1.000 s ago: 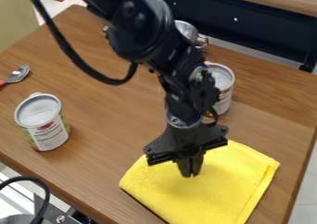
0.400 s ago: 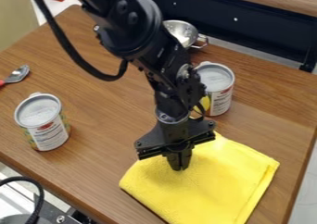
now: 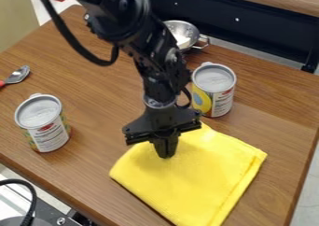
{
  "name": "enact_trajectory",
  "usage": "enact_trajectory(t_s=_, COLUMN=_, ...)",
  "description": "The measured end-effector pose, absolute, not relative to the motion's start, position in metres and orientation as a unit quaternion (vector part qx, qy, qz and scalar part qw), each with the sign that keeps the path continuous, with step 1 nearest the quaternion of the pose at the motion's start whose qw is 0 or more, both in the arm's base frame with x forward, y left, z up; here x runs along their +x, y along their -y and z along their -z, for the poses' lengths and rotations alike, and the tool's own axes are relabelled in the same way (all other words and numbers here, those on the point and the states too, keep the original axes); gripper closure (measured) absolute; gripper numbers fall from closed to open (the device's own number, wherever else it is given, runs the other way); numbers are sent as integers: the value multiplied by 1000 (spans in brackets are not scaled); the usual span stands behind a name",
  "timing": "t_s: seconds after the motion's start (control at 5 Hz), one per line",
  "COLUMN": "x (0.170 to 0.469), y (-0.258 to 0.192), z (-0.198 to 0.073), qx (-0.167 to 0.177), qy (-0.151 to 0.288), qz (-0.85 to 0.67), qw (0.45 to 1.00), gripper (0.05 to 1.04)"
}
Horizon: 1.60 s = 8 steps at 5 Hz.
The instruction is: Move the yellow cloth to the bottom right corner of the table
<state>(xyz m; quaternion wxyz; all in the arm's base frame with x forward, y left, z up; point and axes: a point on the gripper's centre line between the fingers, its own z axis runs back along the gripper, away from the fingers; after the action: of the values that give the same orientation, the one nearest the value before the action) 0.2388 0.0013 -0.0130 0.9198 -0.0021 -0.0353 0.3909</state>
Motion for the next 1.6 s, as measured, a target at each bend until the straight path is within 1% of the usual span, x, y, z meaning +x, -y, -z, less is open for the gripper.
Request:
enact_trajectory(t_s=0.4, x=249, y=-40, z=16, qx=12, qy=32, qz=-354, qw=935, gripper=1031)
enact_trajectory(t_s=0.8, x=257, y=-80, z=14, qx=11, qy=27, qz=-325, qw=945, gripper=1031)
enact_trajectory(t_s=1.0, x=274, y=-91, z=14, qx=12, qy=41, qz=-340, qw=940, gripper=1031)
enact_trajectory(t_s=1.2, x=298, y=-99, z=20, qx=10, qy=60, qz=-386, qw=920, gripper=1031)
enact_trajectory(t_s=1.4, x=313, y=-103, z=21, qx=21, qy=69, qz=-374, qw=925, gripper=1031)
enact_trajectory(t_s=1.6, x=324, y=-116, z=20, qx=37, qy=74, qz=-352, qw=932, gripper=1031)
